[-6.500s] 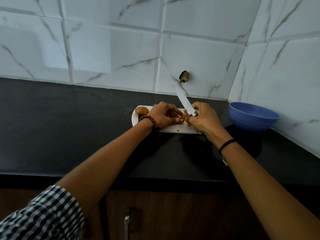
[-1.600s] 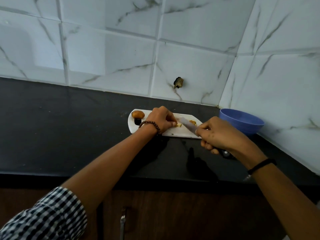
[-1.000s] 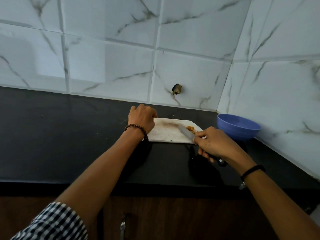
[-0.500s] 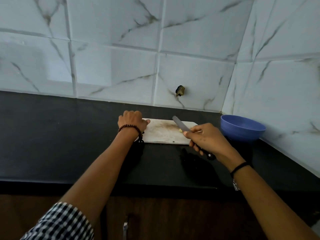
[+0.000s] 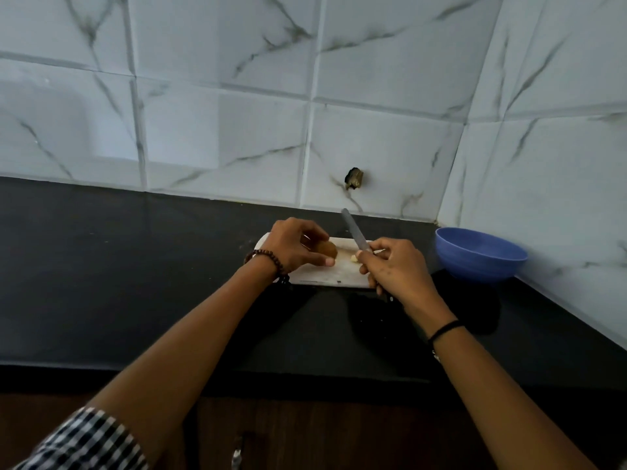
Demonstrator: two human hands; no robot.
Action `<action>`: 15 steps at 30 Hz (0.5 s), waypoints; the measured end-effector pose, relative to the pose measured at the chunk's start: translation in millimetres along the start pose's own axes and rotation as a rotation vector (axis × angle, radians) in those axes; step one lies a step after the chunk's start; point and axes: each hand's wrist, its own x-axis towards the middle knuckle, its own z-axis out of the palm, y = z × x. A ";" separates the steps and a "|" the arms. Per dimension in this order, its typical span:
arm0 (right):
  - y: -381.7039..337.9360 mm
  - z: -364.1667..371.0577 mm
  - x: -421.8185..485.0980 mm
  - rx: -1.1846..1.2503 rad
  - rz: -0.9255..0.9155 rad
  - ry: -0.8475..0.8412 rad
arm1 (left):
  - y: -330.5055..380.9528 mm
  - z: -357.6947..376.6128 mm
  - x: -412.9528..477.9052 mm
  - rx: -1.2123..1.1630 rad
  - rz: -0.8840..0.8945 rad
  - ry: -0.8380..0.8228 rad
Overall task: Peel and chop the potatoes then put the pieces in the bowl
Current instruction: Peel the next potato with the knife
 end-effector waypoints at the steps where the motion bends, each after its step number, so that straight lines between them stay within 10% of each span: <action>1: 1.4 -0.6 0.4 0.029 0.020 -0.010 | -1.1 0.8 -0.6 -0.004 0.002 0.003; 15: -8.3 -0.3 -11.2 0.123 0.030 -0.170 | -7.7 -11.2 3.4 0.020 -0.161 -0.142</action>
